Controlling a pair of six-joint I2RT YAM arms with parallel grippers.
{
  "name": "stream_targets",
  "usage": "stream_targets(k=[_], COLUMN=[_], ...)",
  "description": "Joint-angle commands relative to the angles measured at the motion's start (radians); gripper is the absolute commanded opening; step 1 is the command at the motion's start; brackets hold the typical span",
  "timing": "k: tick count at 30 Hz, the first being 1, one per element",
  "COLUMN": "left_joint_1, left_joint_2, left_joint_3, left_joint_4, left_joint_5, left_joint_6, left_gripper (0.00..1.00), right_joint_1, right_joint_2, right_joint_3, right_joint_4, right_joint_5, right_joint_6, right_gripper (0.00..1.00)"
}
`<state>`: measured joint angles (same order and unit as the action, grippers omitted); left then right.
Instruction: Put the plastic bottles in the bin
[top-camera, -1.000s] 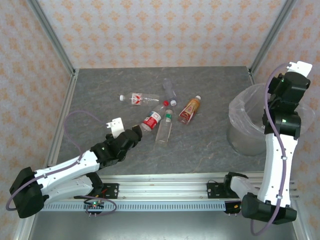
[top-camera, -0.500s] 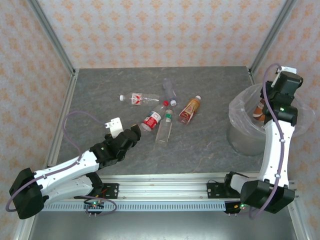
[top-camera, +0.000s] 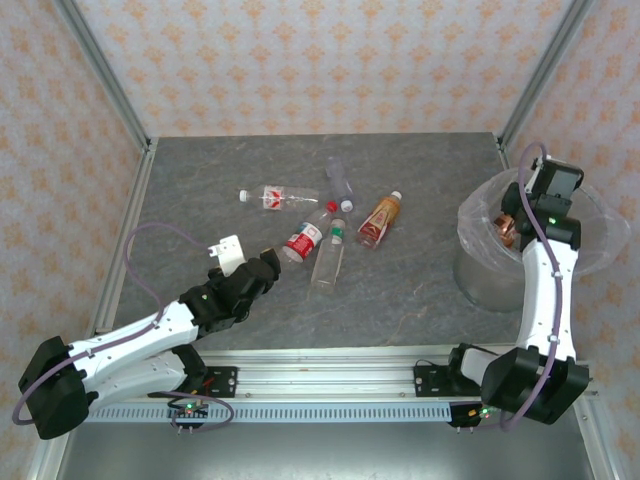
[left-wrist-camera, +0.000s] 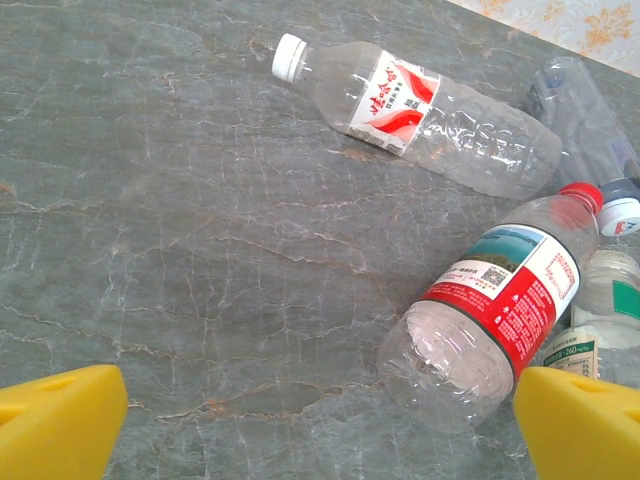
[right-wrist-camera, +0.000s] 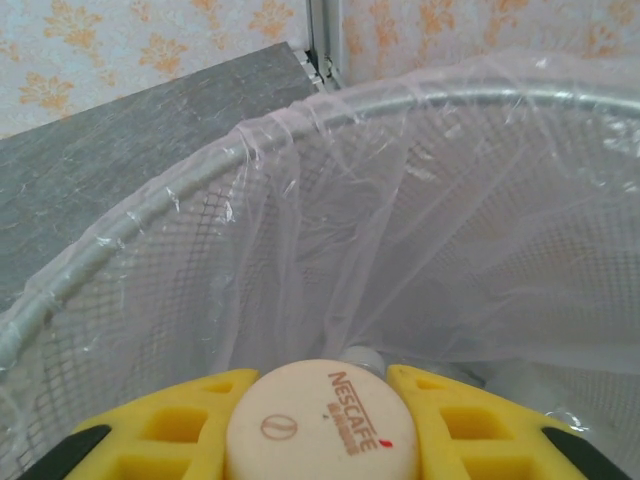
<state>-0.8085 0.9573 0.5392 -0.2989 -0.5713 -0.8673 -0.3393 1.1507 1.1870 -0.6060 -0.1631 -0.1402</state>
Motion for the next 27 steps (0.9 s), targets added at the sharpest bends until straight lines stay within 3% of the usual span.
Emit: stream_targets(k=[1,5,7,12,17,27], left_joint_1=[0.01,0.011,0.013,0.015,0.015,0.015], left_joint_2=[-0.002,0.001,0.003,0.015,0.02,0.014], left_joint_3=[-0.012,-0.01,-0.006,-0.004,-0.008,-0.019], left_joint_4=[-0.007,-0.006,-0.006,-0.002,-0.005,-0.008], left_joint_5=[-0.051,-0.049,-0.048,-0.036,-0.027,-0.027], left_joint_6=[-0.031,-0.031,-0.029,-0.031,-0.043,-0.049], left_gripper=[1.0,1.0,1.0,1.0,1.0,1.0], right_joint_1=[-0.003,-0.003,-0.003,-0.003,-0.003,0.0], right_joint_2=[0.011,0.023,0.02,0.01,0.005,-0.041], right_joint_3=[-0.028,-0.024,-0.014,0.006,0.021,0.016], right_joint_4=[-0.024,-0.038,-0.041,-0.039,-0.04,-0.024], right_joint_5=[-0.014,0.052,0.065,0.085,0.22,0.234], right_joint_6=[0.054,0.084,0.094,0.125,0.183,0.217], right_gripper=[0.19,0.66,0.76,0.85,0.95,0.99])
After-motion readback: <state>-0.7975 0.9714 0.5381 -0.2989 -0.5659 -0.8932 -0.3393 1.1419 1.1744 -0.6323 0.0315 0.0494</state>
